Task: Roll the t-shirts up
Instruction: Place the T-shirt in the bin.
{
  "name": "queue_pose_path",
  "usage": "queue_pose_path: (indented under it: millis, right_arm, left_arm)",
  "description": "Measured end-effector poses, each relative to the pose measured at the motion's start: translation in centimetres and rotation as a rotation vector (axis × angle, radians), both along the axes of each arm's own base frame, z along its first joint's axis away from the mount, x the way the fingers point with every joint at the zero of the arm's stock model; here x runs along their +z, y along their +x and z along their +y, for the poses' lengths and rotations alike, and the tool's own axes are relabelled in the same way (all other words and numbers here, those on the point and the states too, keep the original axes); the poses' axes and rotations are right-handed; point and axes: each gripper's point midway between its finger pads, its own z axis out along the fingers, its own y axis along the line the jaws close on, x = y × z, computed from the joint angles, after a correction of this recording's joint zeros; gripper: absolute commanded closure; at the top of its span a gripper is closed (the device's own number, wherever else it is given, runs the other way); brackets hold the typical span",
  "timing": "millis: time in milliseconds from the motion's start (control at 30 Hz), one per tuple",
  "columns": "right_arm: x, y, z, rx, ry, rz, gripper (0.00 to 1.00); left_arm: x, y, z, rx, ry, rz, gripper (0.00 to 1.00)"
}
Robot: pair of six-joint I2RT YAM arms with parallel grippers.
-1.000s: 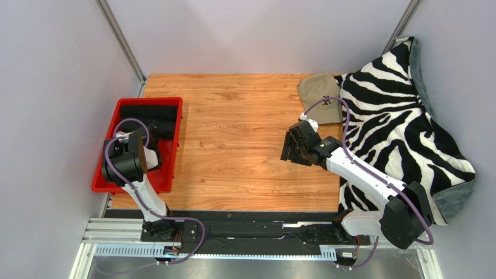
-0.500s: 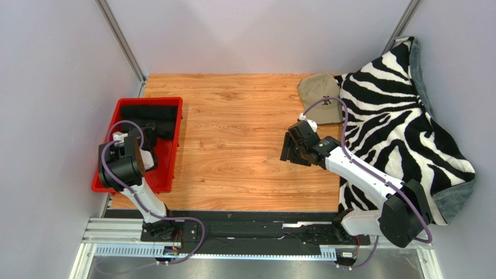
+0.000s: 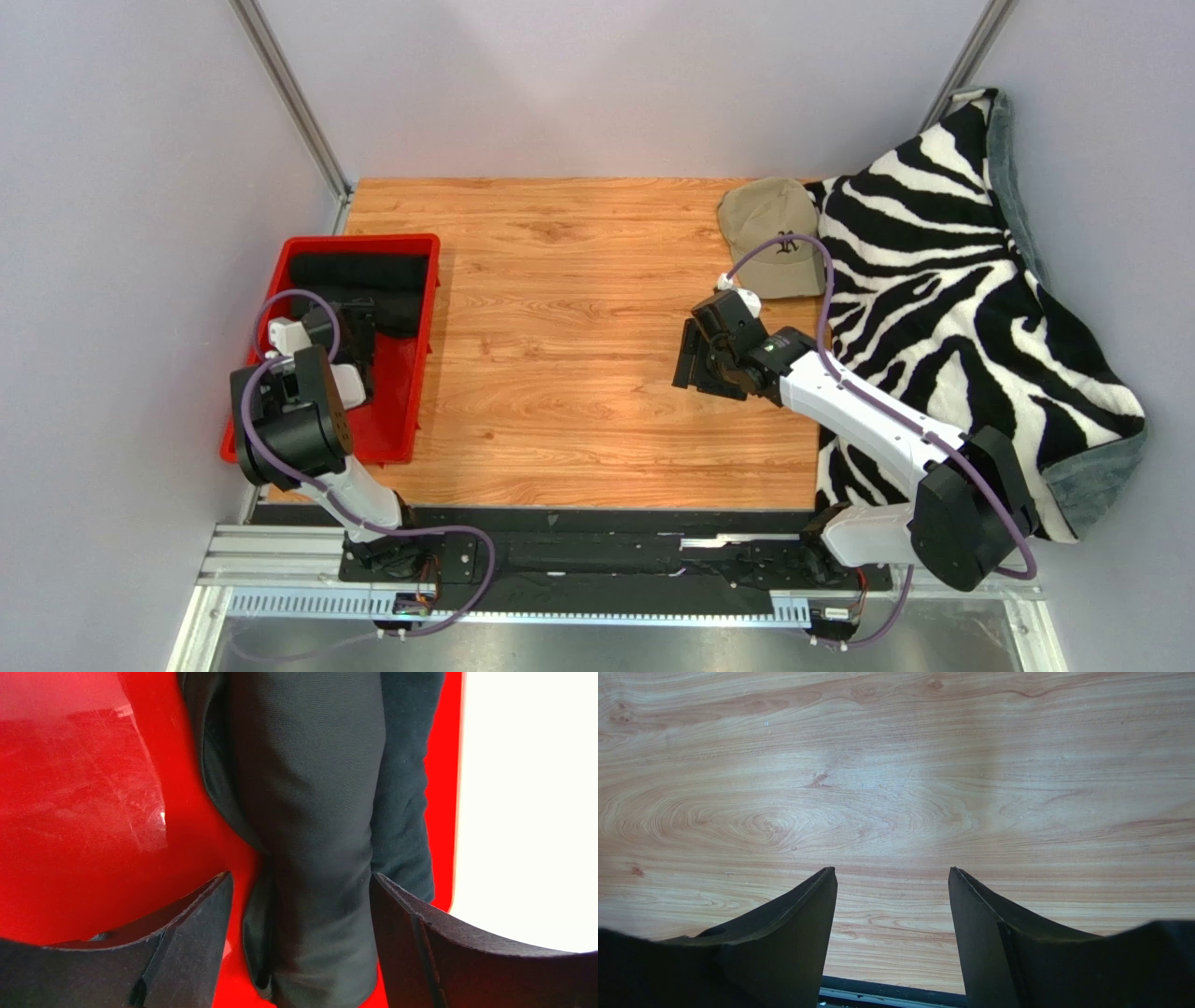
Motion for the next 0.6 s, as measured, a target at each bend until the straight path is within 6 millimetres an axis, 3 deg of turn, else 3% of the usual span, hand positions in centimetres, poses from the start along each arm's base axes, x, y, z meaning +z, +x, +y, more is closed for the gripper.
queue_pose_path:
  millis: [367,467,500,600]
  right_arm:
    - [-0.2,0.0,0.2,0.003,0.003,0.005,0.36]
    - [-0.3,0.0,0.2,0.004,0.004,0.005,0.36]
    - [-0.3,0.0,0.2,0.004,0.005,0.005,0.36]
    - [-0.5,-0.1,0.2,0.005,0.004,0.011,0.36]
  left_arm:
    - [1.2,-1.2,0.3,-0.016,0.046,0.041,0.22]
    - [1.8,-1.5,0.1,-0.033,0.064,0.045,0.2]
    - [2.0,-1.6,0.0,-0.042,0.07,0.05,0.13]
    - [2.9,-1.9,-0.5,-0.074,0.093,0.055,0.12]
